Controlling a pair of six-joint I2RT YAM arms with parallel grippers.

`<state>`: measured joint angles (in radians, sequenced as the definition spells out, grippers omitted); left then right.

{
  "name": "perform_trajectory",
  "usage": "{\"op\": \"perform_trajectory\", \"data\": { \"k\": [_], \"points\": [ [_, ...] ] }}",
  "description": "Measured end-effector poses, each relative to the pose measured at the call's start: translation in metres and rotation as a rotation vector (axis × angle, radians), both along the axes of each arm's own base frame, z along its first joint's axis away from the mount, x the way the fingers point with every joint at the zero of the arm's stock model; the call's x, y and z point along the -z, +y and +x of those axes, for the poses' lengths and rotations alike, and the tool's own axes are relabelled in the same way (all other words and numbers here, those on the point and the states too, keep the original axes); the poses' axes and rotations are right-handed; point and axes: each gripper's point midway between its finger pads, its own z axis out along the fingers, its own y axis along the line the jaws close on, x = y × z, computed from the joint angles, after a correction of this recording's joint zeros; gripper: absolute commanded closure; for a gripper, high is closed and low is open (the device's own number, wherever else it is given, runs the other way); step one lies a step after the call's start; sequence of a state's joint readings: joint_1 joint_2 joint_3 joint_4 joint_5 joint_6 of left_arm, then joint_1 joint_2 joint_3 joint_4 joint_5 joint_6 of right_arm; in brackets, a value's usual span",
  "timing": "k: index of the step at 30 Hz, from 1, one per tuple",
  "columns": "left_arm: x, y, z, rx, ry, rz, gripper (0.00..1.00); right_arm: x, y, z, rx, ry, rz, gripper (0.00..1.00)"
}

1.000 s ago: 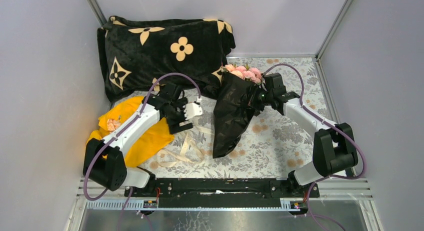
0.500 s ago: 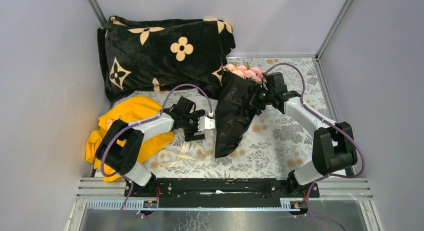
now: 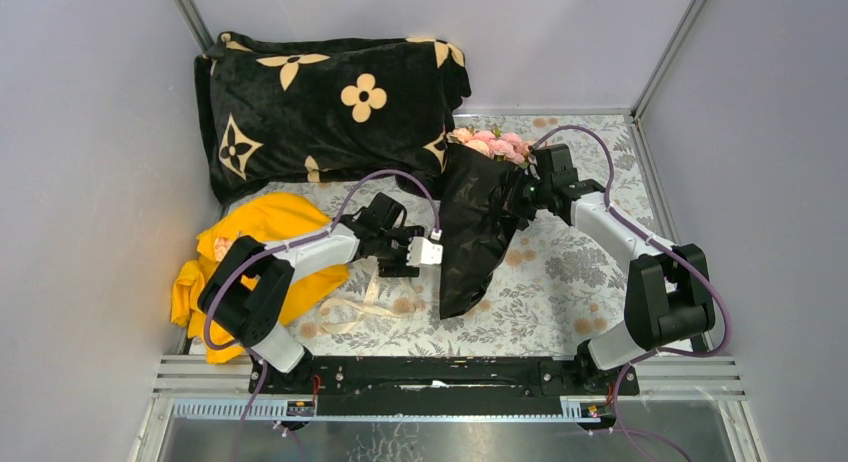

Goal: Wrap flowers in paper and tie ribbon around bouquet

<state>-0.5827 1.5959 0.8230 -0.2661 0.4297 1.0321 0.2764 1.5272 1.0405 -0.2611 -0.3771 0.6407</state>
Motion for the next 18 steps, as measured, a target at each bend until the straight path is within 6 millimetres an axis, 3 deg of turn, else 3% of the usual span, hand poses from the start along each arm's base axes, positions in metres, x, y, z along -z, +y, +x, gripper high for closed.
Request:
{"op": "perform_trajectory", "data": {
  "k": [3,6,9,11,15,18],
  "points": [
    [-0.021,-0.002,-0.001,0.033,0.051,0.005,0.22,0.001,-0.002,0.0,-0.002,-0.001,-0.005,1.0],
    [-0.056,-0.008,0.016,0.053,0.027,-0.066,0.11,0.002,-0.005,0.0,0.0,0.002,-0.011,1.0],
    [-0.067,-0.007,0.027,0.046,-0.002,-0.087,0.07,0.002,-0.007,0.0,0.003,0.005,-0.014,1.0],
    [-0.057,-0.009,0.024,0.054,0.024,-0.071,0.07,0.001,-0.008,0.001,0.001,0.002,-0.015,1.0],
    [-0.019,-0.013,0.012,0.074,0.109,0.001,0.08,0.001,-0.009,0.001,0.0,0.001,-0.018,1.0],
    [0.002,-0.011,0.004,0.08,0.142,0.048,0.16,0.002,-0.01,0.001,-0.001,0.002,-0.022,1.0]
  ]
}}
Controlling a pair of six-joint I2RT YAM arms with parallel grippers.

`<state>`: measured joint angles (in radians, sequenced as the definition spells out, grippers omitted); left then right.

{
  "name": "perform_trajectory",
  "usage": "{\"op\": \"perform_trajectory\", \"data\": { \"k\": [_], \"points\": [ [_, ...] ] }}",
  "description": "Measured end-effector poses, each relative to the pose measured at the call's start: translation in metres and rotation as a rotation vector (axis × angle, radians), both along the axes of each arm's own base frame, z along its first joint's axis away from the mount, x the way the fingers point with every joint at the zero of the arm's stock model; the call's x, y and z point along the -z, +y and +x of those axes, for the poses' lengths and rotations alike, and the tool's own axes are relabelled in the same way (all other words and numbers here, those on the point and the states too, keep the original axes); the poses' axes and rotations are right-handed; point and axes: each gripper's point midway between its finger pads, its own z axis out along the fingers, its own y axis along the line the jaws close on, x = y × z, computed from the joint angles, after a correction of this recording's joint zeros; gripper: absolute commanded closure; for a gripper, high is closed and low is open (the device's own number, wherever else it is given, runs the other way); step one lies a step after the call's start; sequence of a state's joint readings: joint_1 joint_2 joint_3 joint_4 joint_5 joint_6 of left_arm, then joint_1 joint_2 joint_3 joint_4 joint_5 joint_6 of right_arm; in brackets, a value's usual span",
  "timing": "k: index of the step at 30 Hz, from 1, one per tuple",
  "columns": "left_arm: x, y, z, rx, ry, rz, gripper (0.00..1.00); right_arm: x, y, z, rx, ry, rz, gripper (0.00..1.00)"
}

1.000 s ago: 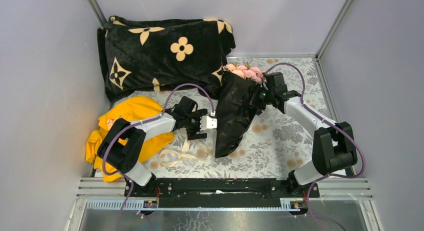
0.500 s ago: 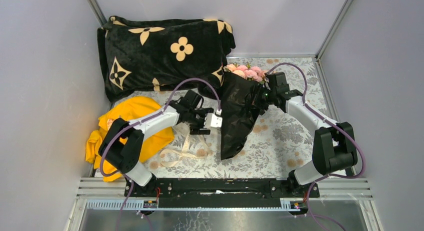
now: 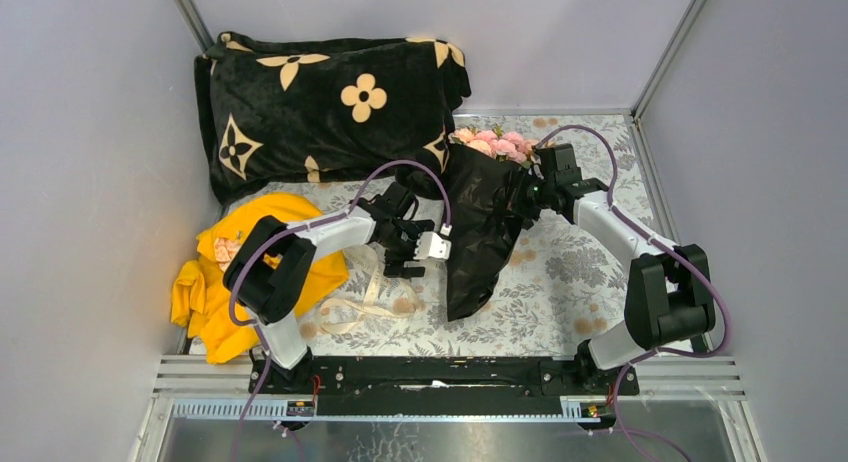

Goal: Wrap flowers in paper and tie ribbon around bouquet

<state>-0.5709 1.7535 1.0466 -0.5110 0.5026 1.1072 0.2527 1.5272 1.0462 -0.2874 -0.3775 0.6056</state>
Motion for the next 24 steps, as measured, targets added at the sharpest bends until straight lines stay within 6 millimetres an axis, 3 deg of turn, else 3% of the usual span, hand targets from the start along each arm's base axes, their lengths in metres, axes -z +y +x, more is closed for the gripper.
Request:
{"op": "perform_trajectory", "data": {
  "k": [2,5,6,10,13,15,19,24],
  "points": [
    [0.005,0.0,-0.003,0.001,0.001,0.015,0.38,0.0,-0.001,0.0,0.0,0.0,-0.002,1.0],
    [0.007,-0.001,-0.003,-0.011,-0.01,0.025,0.94,0.001,-0.003,0.0,0.003,0.003,-0.004,1.0],
    [0.008,-0.001,-0.003,-0.013,-0.011,0.028,1.0,0.001,-0.003,0.0,0.004,0.005,-0.004,1.0],
    [0.008,0.004,-0.012,-0.03,0.0,0.04,1.0,0.002,-0.004,0.0,0.005,0.009,-0.005,1.0],
    [-0.004,0.015,-0.039,-0.024,0.027,0.023,1.0,0.005,-0.004,0.001,0.007,0.023,-0.01,1.0],
    [-0.024,0.016,-0.066,0.013,0.062,0.007,1.0,0.005,-0.004,0.004,0.013,0.028,-0.018,1.0],
    [-0.074,-0.018,-0.104,0.119,0.122,-0.057,1.0,0.005,-0.007,0.011,0.028,0.02,-0.033,1.0],
    [-0.103,-0.067,-0.168,0.316,0.219,-0.036,1.0,0.005,-0.008,0.014,0.044,0.016,-0.04,1.0]
  ]
}}
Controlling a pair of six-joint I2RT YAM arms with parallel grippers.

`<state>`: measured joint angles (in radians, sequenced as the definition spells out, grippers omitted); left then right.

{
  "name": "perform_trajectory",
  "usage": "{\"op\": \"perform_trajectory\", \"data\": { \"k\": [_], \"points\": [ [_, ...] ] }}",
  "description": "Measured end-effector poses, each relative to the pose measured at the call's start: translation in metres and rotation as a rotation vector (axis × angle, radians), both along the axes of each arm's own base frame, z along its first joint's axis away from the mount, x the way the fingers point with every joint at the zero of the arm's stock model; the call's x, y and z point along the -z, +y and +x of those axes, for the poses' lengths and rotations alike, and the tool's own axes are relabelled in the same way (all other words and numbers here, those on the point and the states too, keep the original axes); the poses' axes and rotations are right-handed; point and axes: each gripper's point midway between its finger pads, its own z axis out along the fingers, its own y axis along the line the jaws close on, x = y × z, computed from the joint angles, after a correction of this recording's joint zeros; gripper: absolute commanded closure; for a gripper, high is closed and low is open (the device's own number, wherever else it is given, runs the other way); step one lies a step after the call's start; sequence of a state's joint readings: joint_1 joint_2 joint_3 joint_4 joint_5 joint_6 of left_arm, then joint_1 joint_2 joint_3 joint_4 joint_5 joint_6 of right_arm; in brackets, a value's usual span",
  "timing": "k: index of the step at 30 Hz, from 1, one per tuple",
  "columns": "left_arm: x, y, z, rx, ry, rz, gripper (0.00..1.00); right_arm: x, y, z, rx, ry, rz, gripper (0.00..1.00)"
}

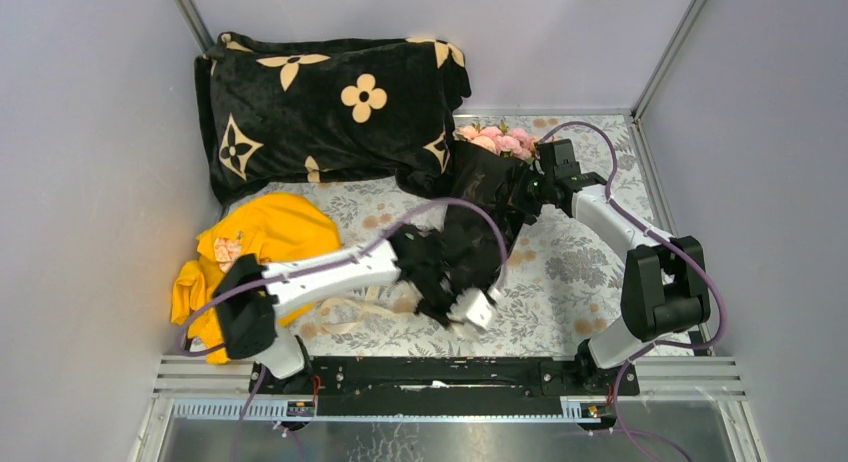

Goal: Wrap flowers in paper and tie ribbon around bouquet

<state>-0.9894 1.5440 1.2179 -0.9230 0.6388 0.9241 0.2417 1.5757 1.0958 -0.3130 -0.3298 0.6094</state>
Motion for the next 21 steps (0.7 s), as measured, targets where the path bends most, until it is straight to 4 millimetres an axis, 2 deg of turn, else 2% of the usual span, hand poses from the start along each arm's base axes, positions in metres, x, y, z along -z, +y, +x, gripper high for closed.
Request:
{"op": "perform_trajectory", "data": {
  "k": [2,5,7,9,12,14,18,21],
  "points": [
    [0.0,-0.017,-0.033,0.111,0.02,0.057,1.0,0.0,0.001,0.002,0.002,-0.004,0.003,1.0],
    [0.002,-0.047,-0.072,0.269,-0.009,0.114,1.0,0.002,0.002,0.004,0.004,0.002,0.009,1.0],
    [0.001,-0.076,-0.089,0.379,-0.088,0.098,1.0,0.005,0.003,0.004,0.0,0.011,0.013,1.0],
    [0.0,-0.095,-0.09,0.423,-0.163,0.074,1.0,0.007,0.006,0.004,-0.013,0.022,0.023,1.0],
    [0.004,-0.131,-0.063,0.419,-0.339,0.016,1.0,0.004,0.009,0.005,-0.04,0.018,0.034,1.0],
    [0.011,-0.153,-0.032,0.394,-0.481,-0.016,1.0,-0.001,0.01,0.006,-0.064,0.004,0.033,1.0],
    [0.019,-0.182,0.028,0.335,-0.699,-0.061,1.0,-0.018,0.012,0.01,-0.12,-0.031,0.016,1.0],
    [0.013,-0.196,0.073,0.271,-0.856,-0.111,1.0,-0.029,0.011,0.013,-0.153,-0.064,-0.001,1.0]
  ]
}}
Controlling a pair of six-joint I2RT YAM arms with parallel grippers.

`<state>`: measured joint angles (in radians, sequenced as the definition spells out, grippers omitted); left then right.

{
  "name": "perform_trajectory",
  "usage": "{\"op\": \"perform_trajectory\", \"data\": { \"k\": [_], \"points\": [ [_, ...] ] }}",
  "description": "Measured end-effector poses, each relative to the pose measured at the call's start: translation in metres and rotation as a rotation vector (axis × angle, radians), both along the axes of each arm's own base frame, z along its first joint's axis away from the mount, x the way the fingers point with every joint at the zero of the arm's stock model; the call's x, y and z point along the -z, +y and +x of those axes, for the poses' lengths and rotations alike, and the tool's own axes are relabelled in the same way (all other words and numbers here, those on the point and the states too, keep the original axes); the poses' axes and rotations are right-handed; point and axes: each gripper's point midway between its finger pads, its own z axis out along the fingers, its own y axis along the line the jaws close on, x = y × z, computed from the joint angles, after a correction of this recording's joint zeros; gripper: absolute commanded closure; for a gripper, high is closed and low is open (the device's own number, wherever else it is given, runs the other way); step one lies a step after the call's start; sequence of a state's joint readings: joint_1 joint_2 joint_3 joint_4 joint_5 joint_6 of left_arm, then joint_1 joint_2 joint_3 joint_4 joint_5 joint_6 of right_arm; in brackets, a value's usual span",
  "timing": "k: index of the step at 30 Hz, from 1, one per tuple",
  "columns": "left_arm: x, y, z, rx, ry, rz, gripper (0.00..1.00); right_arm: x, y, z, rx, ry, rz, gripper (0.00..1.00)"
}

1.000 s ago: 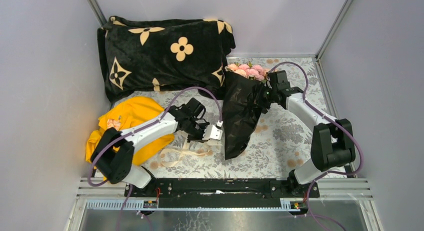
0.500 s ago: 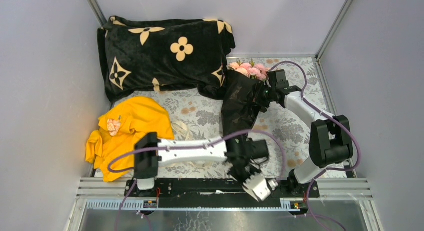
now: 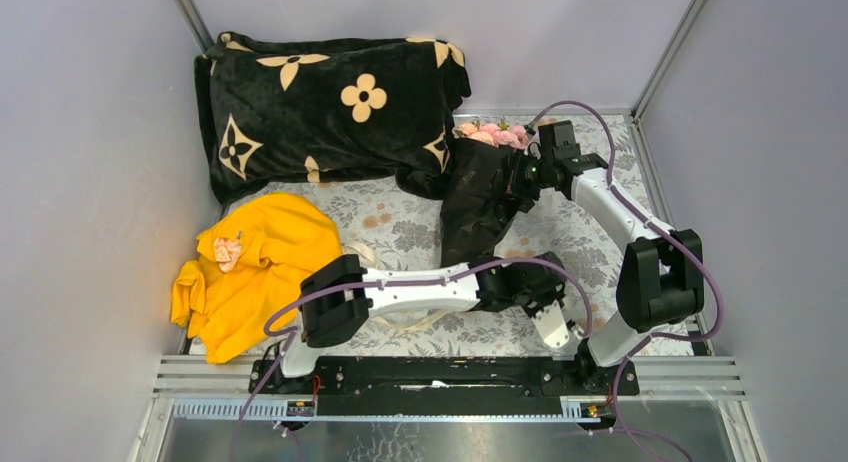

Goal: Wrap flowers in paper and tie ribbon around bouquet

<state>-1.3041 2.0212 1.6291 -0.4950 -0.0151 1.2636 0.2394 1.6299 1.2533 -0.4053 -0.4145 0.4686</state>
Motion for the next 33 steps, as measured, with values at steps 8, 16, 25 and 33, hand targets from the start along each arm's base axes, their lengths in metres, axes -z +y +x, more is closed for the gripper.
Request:
{"op": "perform_trajectory", "data": {
  "k": [8,16,25,33],
  "points": [
    [-0.028,-0.026,0.068,-0.137,-0.232,-0.222,0.01,0.013,0.0,-0.008,-0.065,0.046,-0.029,1.0],
    [-0.033,-0.007,-0.026,-0.124,0.063,-0.026,0.01,0.023,-0.002,-0.013,-0.075,0.07,-0.042,1.0],
    [-0.11,0.071,-0.097,-0.239,0.397,0.074,0.01,0.037,-0.004,-0.022,-0.078,0.1,-0.048,1.0],
    [-0.153,0.183,-0.012,-0.658,0.661,-0.067,0.22,0.051,-0.003,-0.033,-0.085,0.13,-0.056,1.0]
  ]
}}
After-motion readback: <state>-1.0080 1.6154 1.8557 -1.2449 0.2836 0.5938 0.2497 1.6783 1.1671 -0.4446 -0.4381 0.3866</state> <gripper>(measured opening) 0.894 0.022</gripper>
